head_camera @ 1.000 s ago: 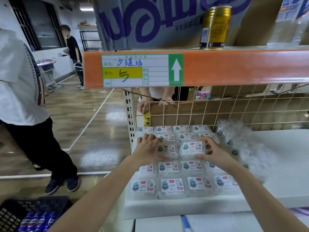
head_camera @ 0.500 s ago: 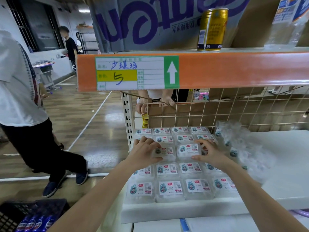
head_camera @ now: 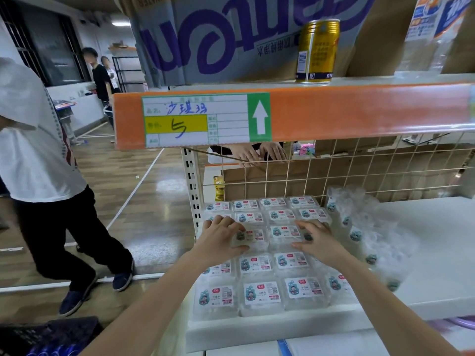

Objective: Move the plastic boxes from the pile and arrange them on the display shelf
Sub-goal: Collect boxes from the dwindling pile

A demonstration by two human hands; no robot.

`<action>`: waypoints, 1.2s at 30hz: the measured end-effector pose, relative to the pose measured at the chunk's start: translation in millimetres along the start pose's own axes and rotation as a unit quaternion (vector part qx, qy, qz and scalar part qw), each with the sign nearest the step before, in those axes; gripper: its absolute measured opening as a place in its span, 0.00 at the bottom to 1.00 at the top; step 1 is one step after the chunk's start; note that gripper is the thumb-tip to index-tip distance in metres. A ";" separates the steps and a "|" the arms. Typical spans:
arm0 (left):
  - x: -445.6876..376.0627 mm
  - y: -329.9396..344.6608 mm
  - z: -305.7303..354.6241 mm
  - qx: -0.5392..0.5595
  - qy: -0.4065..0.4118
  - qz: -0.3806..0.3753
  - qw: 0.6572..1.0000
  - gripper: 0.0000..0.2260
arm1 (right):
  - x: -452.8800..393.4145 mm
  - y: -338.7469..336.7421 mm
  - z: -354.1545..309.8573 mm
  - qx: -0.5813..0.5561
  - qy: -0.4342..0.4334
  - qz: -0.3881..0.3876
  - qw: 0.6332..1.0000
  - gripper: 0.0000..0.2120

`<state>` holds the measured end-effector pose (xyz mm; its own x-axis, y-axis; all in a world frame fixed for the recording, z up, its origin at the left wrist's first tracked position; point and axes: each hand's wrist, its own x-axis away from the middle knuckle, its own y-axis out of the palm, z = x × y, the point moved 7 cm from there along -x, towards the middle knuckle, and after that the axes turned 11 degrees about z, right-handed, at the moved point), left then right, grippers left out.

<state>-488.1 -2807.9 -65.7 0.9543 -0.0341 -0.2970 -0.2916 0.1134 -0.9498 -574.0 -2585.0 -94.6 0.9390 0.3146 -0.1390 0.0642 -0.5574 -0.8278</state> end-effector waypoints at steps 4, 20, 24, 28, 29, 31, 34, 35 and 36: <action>-5.8 -3.6 3.1 0.004 0.003 -0.004 1.000 0.20 | 1.2 -2.4 -5.5 0.074 -0.020 -0.018 0.997 0.33; -104.2 -9.1 151.2 -0.009 0.134 -0.011 0.991 0.18 | 2.6 -99.8 -5.8 0.317 -0.114 0.020 0.941 0.19; -132.6 -3.0 233.2 -0.001 0.178 -0.023 0.984 0.21 | 11.6 -155.2 55.4 0.339 -0.049 0.028 0.939 0.23; -149.3 -0.2 340.5 0.001 0.215 -0.033 0.976 0.21 | 44.4 -222.9 128.7 0.354 0.007 0.047 0.934 0.24; -152.7 2.0 368.3 0.012 0.216 -0.041 0.975 0.21 | 54.2 -239.1 149.2 0.357 0.022 0.048 0.932 0.24; -156.3 9.6 424.6 0.041 0.231 -0.070 0.970 0.21 | 74.2 -270.0 193.8 0.363 0.056 0.050 0.929 0.24; -160.3 17.1 507.6 -0.001 0.288 -0.043 0.957 0.23 | 105.9 -314.7 263.0 0.377 0.104 0.048 0.919 0.25; -161.0 19.8 532.9 -0.020 0.302 -0.030 0.953 0.23 | 117.1 -329.6 284.4 0.384 0.120 0.049 0.914 0.25; -161.4 23.9 557.6 -0.032 0.312 -0.024 0.949 0.23 | 128.1 -344.4 305.7 0.386 0.136 0.053 0.911 0.25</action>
<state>-612.2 -2246.0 14.3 0.7471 -0.6221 -0.2342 -0.2704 0.0375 -0.9620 -579.1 -2117.9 6.5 0.9819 0.0297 -0.1871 -0.1894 0.1670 -0.9676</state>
